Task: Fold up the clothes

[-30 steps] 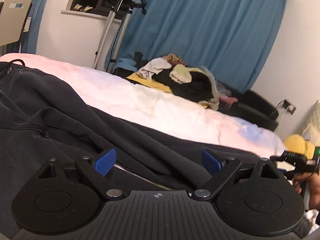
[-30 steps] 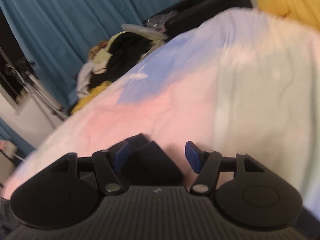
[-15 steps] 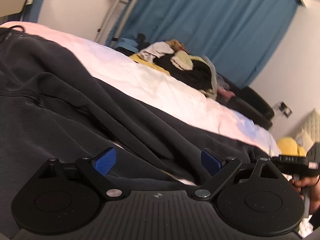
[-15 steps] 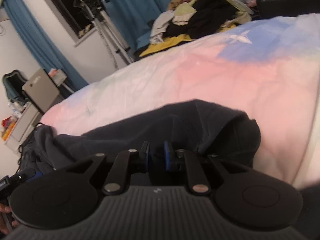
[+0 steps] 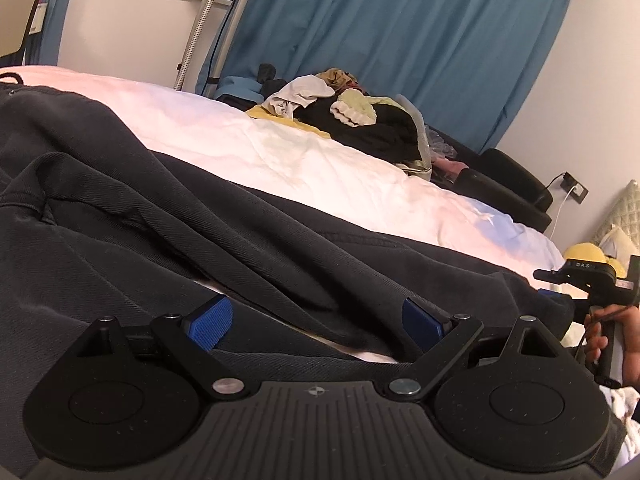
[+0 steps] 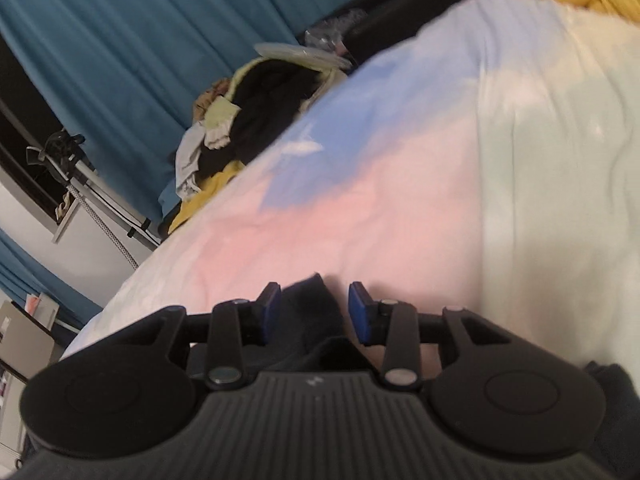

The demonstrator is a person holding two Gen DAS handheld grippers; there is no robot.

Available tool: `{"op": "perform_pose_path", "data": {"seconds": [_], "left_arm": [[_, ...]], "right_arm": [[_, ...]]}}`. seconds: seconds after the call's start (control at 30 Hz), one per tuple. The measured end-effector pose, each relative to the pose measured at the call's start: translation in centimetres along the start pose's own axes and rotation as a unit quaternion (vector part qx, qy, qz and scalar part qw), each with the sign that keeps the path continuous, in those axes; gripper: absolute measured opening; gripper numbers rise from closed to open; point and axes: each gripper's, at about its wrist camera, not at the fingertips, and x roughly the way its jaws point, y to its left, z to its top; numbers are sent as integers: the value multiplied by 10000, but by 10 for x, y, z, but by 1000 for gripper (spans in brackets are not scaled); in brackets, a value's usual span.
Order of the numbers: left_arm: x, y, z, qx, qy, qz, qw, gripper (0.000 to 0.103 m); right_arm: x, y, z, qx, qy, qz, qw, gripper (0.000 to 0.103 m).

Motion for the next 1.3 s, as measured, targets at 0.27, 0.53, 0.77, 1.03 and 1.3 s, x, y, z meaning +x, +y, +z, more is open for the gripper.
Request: {"op": "perform_pose_path", "data": {"seconds": [0.27, 0.53, 0.77, 1.03, 1.3], "left_arm": [[-1, -7, -4, 254, 64, 128, 9996, 94], [-5, -7, -7, 320, 40, 211, 9993, 94], [-1, -1, -5, 359, -208, 345, 9985, 94], [13, 7, -3, 591, -695, 773, 9928, 94], [31, 13, 0, 655, -744, 929, 9907, 94]], "right_arm": [[11, -10, -6, 601, 597, 1188, 9893, 39], [20, 29, -8, -200, 475, 554, 9971, 6], [8, 97, 51, -602, -1094, 840, 9886, 6], [136, 103, 90, -633, -648, -149, 9958, 6], [152, 76, 57, -743, -958, 605, 9908, 94]]}}
